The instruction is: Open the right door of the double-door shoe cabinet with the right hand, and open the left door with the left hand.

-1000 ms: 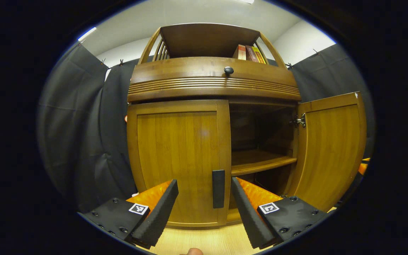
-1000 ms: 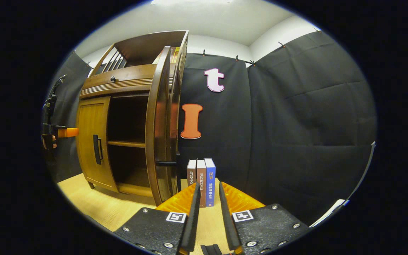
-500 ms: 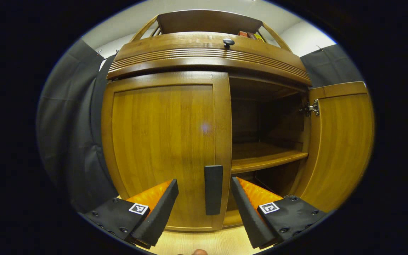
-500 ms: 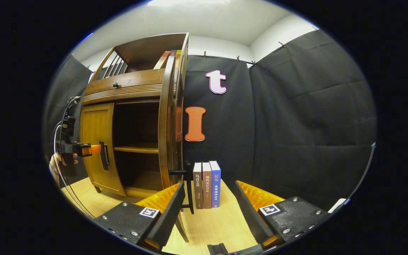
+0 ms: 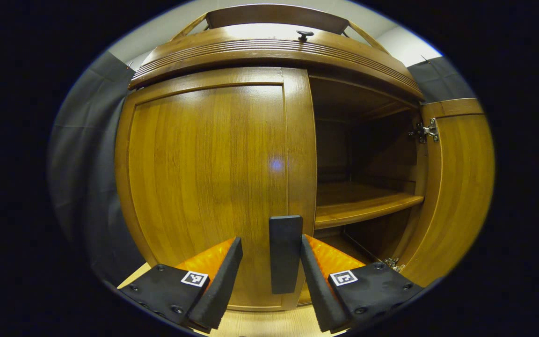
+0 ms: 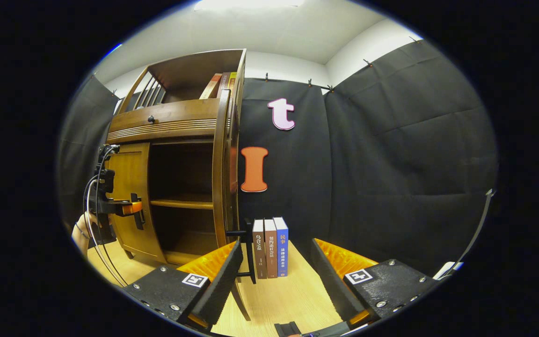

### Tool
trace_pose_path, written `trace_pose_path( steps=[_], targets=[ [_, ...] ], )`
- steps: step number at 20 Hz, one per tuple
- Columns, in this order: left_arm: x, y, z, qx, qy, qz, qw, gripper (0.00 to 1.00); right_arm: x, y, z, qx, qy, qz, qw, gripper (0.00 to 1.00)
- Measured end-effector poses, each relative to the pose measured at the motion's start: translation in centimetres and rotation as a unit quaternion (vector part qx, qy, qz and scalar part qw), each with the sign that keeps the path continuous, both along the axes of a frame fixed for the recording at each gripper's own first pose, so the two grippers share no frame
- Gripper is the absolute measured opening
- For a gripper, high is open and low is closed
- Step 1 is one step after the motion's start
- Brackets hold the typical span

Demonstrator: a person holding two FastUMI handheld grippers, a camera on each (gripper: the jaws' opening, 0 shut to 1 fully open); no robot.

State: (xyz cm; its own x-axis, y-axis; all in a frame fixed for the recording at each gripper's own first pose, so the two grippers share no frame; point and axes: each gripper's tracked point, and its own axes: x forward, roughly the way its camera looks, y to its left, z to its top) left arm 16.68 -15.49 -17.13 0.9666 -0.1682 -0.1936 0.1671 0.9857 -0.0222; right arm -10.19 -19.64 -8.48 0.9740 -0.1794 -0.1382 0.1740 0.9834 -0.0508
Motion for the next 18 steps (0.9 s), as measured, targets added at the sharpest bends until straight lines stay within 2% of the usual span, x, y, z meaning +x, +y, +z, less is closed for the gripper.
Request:
trace_pose_path(
  steps=[4,6,12,18],
  targets=[
    [-0.1,-1.3,-0.1,-0.020,0.003,-0.021,1.000,0.55,-0.3,-0.3,0.3,0.001,-0.004,-0.008,1.000,0.91],
    [-0.2,-1.3,-0.3,-0.010,0.003,-0.022,1.000,0.43,-0.3,-0.1,0.2,-0.002,-0.004,-0.009,1.000,0.91],
    [-1.4,-1.1,-0.2,-0.010,0.008,-0.024,1.000,0.35,-0.2,1.2,0.0,-0.006,-0.002,0.002,1.000,0.91],
    [-4.2,-0.4,0.1,-0.013,0.013,-0.046,0.999,0.34,0.2,3.4,0.2,-0.003,-0.003,0.016,1.000,0.91]
  ],
)
